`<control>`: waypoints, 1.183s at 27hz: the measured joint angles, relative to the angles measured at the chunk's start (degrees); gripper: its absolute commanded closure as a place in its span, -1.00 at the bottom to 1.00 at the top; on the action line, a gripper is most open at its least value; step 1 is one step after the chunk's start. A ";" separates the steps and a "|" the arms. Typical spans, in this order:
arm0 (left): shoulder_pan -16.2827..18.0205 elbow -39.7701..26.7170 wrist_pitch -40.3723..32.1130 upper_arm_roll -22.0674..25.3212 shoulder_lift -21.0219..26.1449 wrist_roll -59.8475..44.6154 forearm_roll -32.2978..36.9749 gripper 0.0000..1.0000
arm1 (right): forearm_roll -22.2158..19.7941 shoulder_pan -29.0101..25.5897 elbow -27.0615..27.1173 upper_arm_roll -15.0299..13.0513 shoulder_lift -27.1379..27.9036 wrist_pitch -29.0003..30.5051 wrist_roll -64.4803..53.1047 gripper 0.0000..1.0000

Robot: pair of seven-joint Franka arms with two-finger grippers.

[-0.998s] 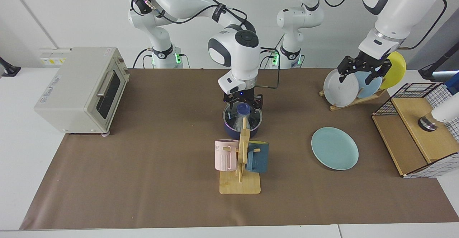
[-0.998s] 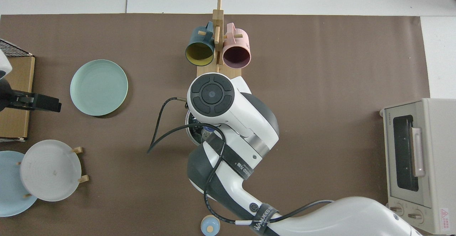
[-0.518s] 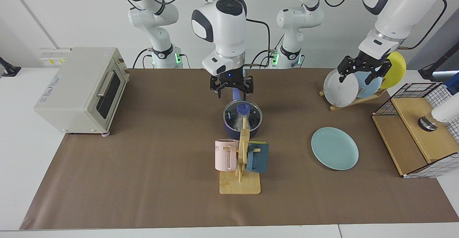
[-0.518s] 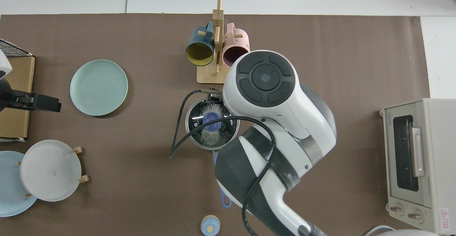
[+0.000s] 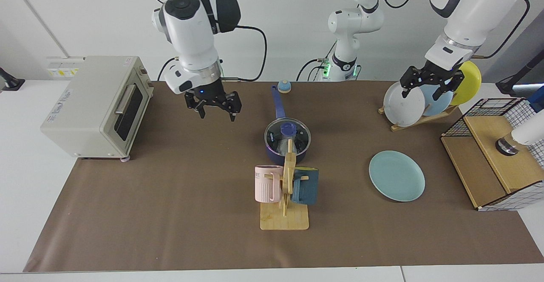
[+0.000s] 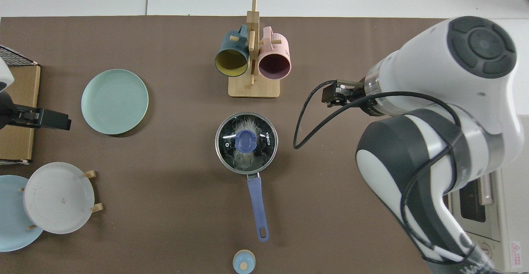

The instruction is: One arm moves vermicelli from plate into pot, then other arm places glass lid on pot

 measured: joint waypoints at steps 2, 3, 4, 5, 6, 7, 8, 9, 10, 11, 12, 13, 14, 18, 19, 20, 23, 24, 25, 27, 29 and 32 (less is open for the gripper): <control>0.00 0.00 0.00 0.00 0.00 0.00 0.00 -1.00 | 0.77 -0.03 -0.68 -2.55 -0.78 -0.30 -3.88 -1.00; 0.00 0.00 0.00 0.00 0.00 0.00 0.00 -1.00 | 1.06 -0.04 -0.99 -3.92 -1.12 -0.34 -6.28 -1.00; 0.00 0.00 0.00 0.00 0.00 0.00 0.00 -1.00 | 1.20 -0.02 -1.23 -5.31 -1.41 -0.34 -8.66 -1.00; 0.00 0.00 0.00 0.00 0.00 0.00 0.00 -1.00 | 1.29 -0.01 -1.43 -6.87 -1.68 -0.34 -11.24 -1.00; 0.00 0.00 0.00 0.00 0.00 0.00 0.00 -1.00 | 1.33 -0.01 -1.58 -8.41 -1.90 -0.34 -13.83 -1.00; 0.00 0.00 0.00 0.00 0.00 0.00 0.00 -1.00 | 1.36 -0.04 -1.66 -9.91 -2.08 -0.34 -16.51 -1.00; 0.00 0.00 0.00 0.00 0.00 0.00 0.00 -1.00 | 1.38 -0.08 -1.68 -11.35 -2.25 -0.34 -19.29 -1.00; 0.00 0.00 0.00 0.00 0.00 0.00 0.00 -1.00 | 1.41 -0.11 -1.68 -12.77 -2.42 -0.34 -22.04 -1.00; 0.00 0.00 0.00 0.00 0.00 0.00 0.00 -1.00 | 1.43 -0.13 -1.67 -14.03 -2.61 -0.34 -24.38 -1.00; 0.00 0.00 0.00 0.00 0.00 0.00 0.00 -1.00 | 1.44 -0.16 -1.63 -15.25 -2.85 -0.34 -26.40 -1.00; 0.00 0.00 0.00 0.00 0.00 0.00 0.00 -1.00 | 1.44 -0.23 -1.53 -16.28 -3.10 -0.34 -27.79 -1.00; 0.00 0.00 0.00 0.00 0.00 0.00 0.00 -1.00 | 1.45 -0.39 -1.39 -16.98 -3.33 -0.34 -28.62 -1.00; 0.00 0.00 0.00 0.00 0.00 0.00 0.00 -1.00 | 1.46 -0.67 -1.25 -17.42 -3.54 -0.34 -29.13 -1.00; 0.00 0.00 0.00 0.00 0.00 0.00 0.00 -1.00 | 1.48 -2.34 -0.49 -17.89 -4.20 -0.55 -29.66 -1.00; 0.00 0.00 0.00 0.00 0.00 0.00 0.00 -1.00 | 1.48 -2.71 -0.24 -17.90 -4.35 -0.97 -29.76 -1.00; 0.00 0.00 0.00 0.00 0.00 0.00 0.00 -1.00 | 1.48 -3.01 0.00 -17.88 -4.52 -1.48 -29.89 -1.00; 0.00 0.00 0.00 0.00 0.00 0.00 0.00 -1.00 | 1.48 -3.36 0.54 -17.85 -5.47 -2.70 -30.15 -1.00; 0.00 0.00 0.00 0.00 0.00 0.00 0.00 -1.00 | 1.48 -3.39 0.62 -17.83 -5.94 -3.25 -30.15 -1.00; 0.00 0.00 0.00 0.00 0.00 0.00 0.00 -1.00 | 1.48 -3.44 0.64 -17.80 -6.46 -3.91 -30.15 -1.00; 0.00 0.00 0.00 0.00 0.00 0.00 0.00 -1.00 | 1.47 -3.71 0.64 -17.75 -7.58 -5.35 -30.15 -1.00; 0.00 0.00 0.00 0.00 0.00 0.00 0.00 -1.00 | 1.44 -4.20 0.41 -17.76 -8.84 -7.03 -30.15 -1.00; 0.00 0.00 0.00 0.00 0.00 0.00 0.00 -1.00 | 1.11 -5.03 -0.75 -17.78 -10.80 -8.26 -30.15 -1.00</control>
